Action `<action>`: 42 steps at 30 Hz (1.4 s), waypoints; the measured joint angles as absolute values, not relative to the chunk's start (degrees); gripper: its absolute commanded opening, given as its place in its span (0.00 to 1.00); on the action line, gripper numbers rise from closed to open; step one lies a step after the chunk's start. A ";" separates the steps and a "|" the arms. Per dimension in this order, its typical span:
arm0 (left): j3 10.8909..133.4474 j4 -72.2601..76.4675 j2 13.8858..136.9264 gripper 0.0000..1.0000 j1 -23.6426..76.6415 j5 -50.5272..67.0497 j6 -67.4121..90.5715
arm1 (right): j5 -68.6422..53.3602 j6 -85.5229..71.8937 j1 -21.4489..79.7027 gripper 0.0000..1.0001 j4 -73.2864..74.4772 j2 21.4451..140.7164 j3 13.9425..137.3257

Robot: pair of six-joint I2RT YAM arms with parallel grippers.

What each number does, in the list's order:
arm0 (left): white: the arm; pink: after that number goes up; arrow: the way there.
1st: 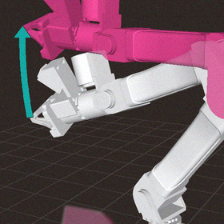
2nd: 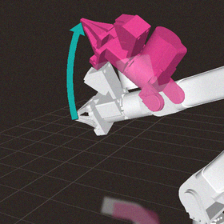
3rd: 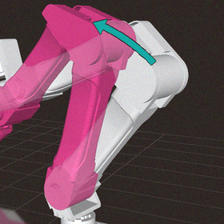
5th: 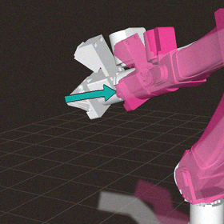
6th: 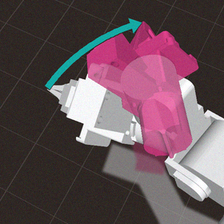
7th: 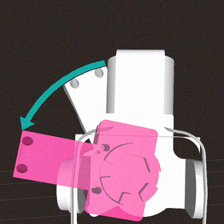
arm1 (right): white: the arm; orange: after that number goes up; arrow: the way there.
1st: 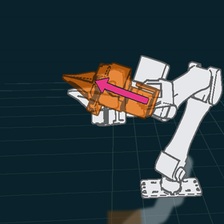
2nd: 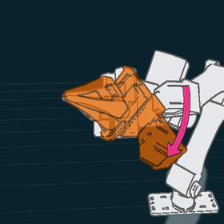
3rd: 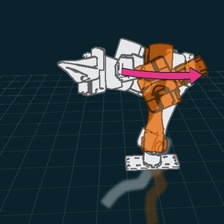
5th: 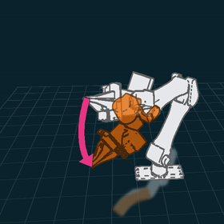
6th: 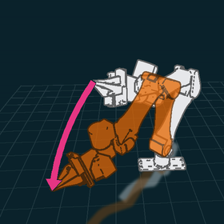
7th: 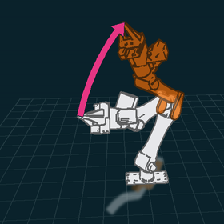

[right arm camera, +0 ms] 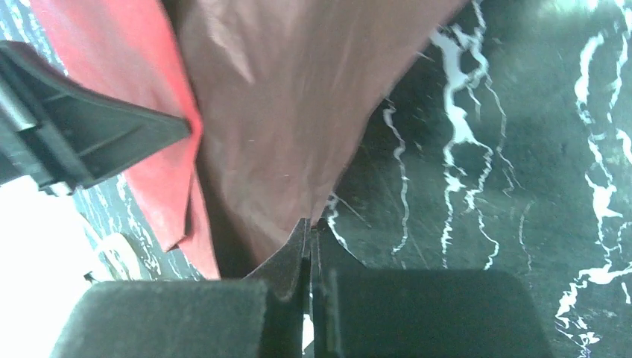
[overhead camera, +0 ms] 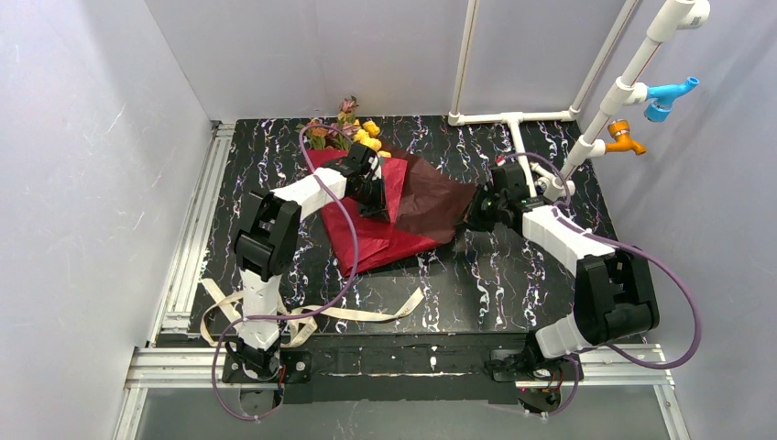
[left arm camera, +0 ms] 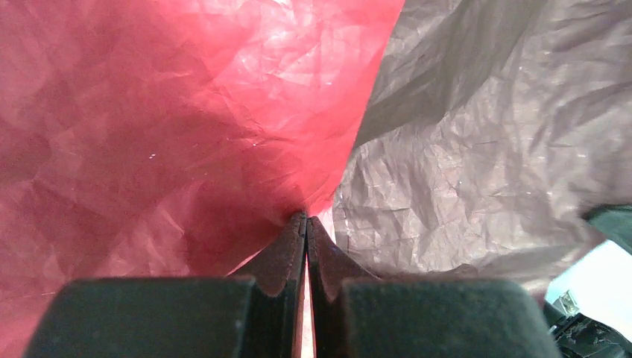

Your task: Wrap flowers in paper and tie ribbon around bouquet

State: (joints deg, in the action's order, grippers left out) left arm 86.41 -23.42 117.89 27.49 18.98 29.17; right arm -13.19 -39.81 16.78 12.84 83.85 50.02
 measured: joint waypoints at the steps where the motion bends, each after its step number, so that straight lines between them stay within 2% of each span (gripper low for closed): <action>1: 86.41 -23.33 117.89 0.00 27.57 19.00 29.23 | -12.97 -39.18 17.17 0.01 13.61 83.88 51.53; 14: 85.62 -23.81 117.36 0.00 27.59 19.05 29.67 | -8.60 -35.27 25.67 0.01 21.45 87.39 66.61; 27: 85.67 -23.99 117.51 0.00 27.62 21.28 30.44 | -10.44 -34.33 37.30 0.01 21.93 102.02 86.11; 35: 85.30 -30.17 106.78 0.00 27.53 19.62 27.44 | -10.20 -34.35 36.80 0.01 22.59 105.21 86.48; 42: 76.86 -31.75 95.85 0.00 27.53 18.13 25.61 | -9.76 -34.35 36.73 0.01 22.61 105.30 86.50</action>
State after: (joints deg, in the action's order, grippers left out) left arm 76.86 -31.75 95.85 27.53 18.13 25.61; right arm -9.76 -34.35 36.73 22.61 105.30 86.50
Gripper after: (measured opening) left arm 0.007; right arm 0.029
